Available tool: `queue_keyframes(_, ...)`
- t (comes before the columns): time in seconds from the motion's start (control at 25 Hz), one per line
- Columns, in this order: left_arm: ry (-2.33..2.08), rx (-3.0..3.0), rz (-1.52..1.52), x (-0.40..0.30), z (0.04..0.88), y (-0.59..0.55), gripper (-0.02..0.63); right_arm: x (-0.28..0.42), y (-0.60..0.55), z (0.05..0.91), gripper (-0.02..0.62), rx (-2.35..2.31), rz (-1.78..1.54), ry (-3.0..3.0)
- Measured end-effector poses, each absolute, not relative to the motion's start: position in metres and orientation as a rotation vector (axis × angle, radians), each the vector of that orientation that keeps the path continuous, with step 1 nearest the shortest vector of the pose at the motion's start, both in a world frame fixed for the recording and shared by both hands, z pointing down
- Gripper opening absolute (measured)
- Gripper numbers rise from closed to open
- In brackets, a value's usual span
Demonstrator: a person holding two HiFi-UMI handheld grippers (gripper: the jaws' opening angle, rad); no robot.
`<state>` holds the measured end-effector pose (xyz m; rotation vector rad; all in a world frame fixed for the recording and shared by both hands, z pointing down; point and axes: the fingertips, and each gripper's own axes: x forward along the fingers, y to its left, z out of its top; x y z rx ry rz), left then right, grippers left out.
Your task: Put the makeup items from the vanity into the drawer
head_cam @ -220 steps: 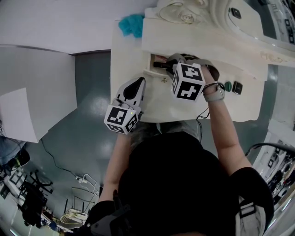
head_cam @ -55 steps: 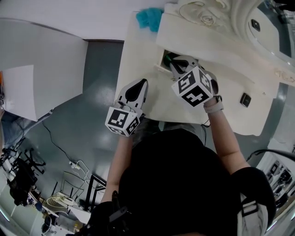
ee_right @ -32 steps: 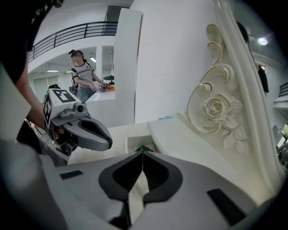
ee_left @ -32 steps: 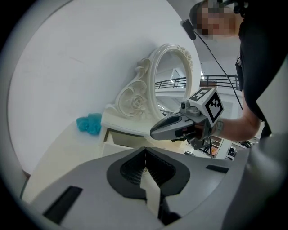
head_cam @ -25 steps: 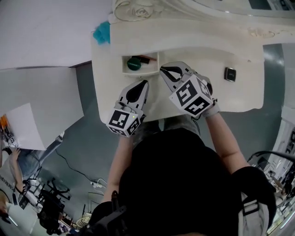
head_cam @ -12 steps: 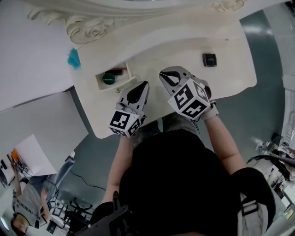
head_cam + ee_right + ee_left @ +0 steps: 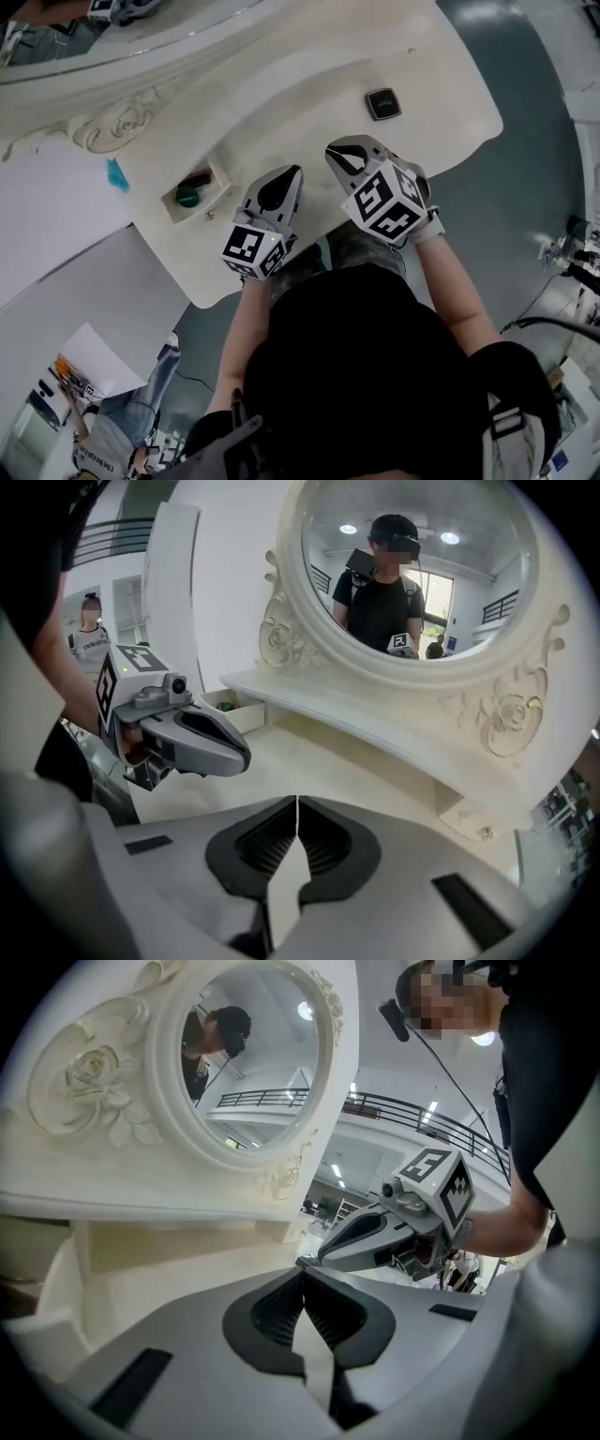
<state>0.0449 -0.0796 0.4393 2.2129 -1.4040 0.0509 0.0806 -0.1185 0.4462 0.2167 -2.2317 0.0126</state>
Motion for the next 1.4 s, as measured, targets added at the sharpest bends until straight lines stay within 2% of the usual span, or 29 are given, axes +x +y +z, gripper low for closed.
queue_keyframes(0.32, -1.276, 2.268, 0.082, 0.089, 0.447, -0.113, 0.014, 0.137, -0.164, 0.458, 0.027, 0.464, 0.128, -2.200)
queue_keyframes(0.36, -1.263, 2.272, 0.086, 0.094, 0.447, -0.117, 0.014, 0.143, -0.170, 0.460, 0.045, 0.488, 0.149, -2.195)
queue_keyframes(0.44, -1.246, 2.275, 0.093, 0.103, 0.449, -0.126, 0.014, 0.155, -0.180, 0.468, 0.161, 0.513, 0.192, -2.178)
queue_keyframes(0.48, -1.239, 2.274, 0.096, 0.107, 0.450, -0.129, 0.014, 0.160, -0.185, 0.471, 0.195, 0.529, 0.210, -2.171)
queue_keyframes(0.64, -1.219, 2.266, 0.106, 0.116, 0.458, -0.143, 0.014, 0.173, -0.211, 0.484, 0.279, 0.650, 0.271, -2.150)
queue_keyframes(0.84, -1.207, 2.249, 0.122, 0.121, 0.468, -0.156, 0.014, 0.180, -0.238, 0.508, 0.350, 0.733, 0.348, -2.091)
queue_keyframes(1.0, -1.218, 2.228, 0.116, 0.121, 0.471, -0.163, 0.014, 0.179, -0.248, 0.521, 0.368, 0.732, 0.421, -2.069)
queue_keyframes(1.4, -1.269, 2.184, 0.100, 0.111, 0.472, -0.163, 0.014, 0.178, -0.254, 0.534, 0.354, 0.672, 0.484, -2.041)
